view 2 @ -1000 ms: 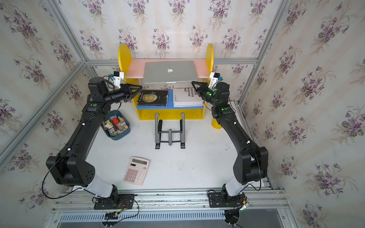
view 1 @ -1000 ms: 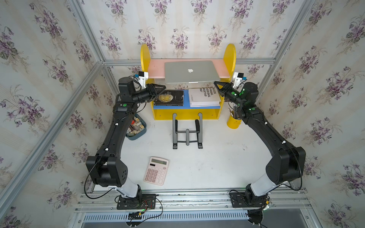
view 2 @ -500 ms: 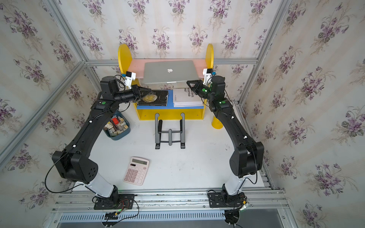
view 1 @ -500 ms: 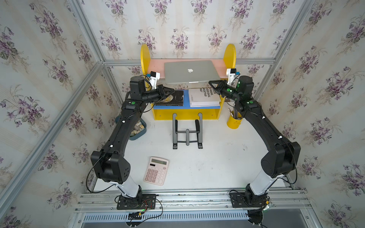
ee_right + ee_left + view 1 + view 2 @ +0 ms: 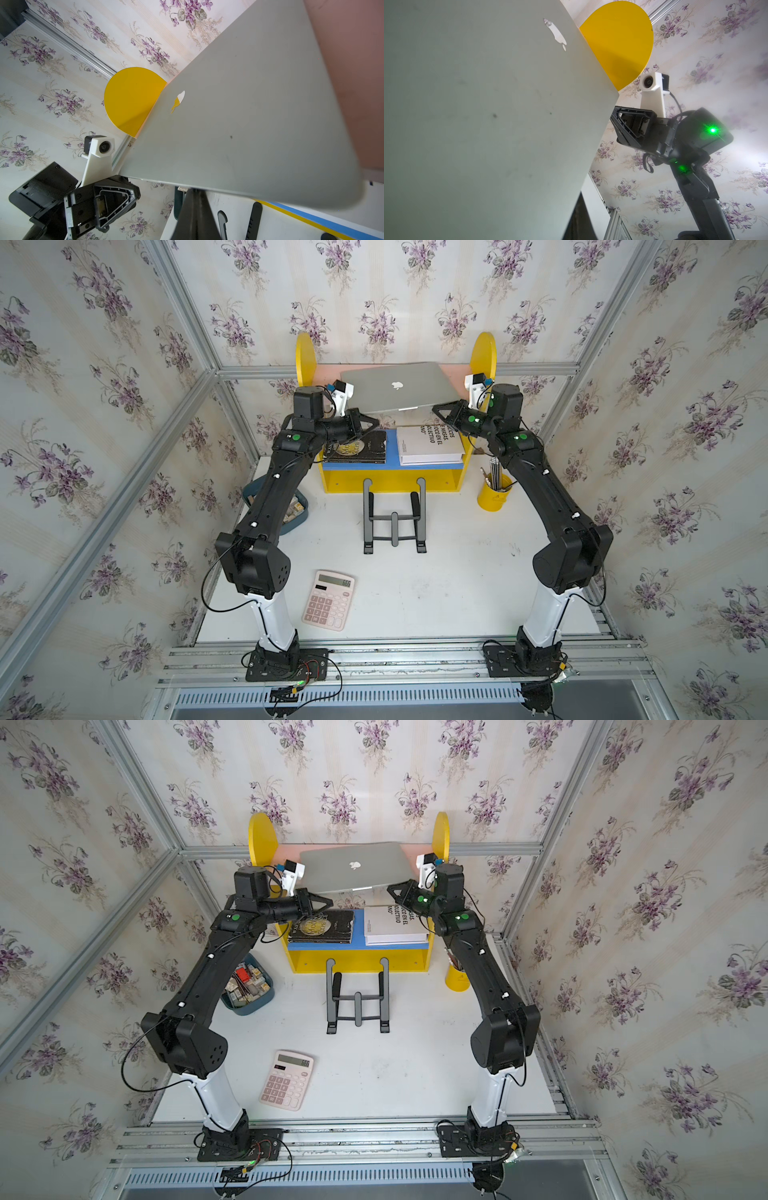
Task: Close the laptop lid and set it aside
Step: Place the laptop on the shelf.
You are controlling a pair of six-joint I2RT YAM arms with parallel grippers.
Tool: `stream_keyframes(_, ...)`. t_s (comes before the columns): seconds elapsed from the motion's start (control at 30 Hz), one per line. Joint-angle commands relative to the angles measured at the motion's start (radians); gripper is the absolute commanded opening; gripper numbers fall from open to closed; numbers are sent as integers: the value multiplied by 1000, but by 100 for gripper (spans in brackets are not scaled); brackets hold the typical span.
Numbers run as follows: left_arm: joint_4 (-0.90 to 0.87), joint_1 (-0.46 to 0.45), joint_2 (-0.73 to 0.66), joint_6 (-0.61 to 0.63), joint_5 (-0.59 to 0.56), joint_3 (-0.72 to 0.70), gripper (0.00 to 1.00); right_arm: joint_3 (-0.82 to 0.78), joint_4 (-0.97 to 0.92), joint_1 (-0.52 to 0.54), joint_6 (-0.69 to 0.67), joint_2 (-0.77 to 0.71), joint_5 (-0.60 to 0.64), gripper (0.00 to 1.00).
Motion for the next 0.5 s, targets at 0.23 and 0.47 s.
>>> stream_keyframes(0.23, -134, 15, 146, 43, -29, 253, 0, 108, -50, 15, -65, 64, -11, 0)
stream_keyframes(0.47, -121, 38, 195, 19, -31, 299, 0, 145, -51, 18, -69, 85, -29, 0)
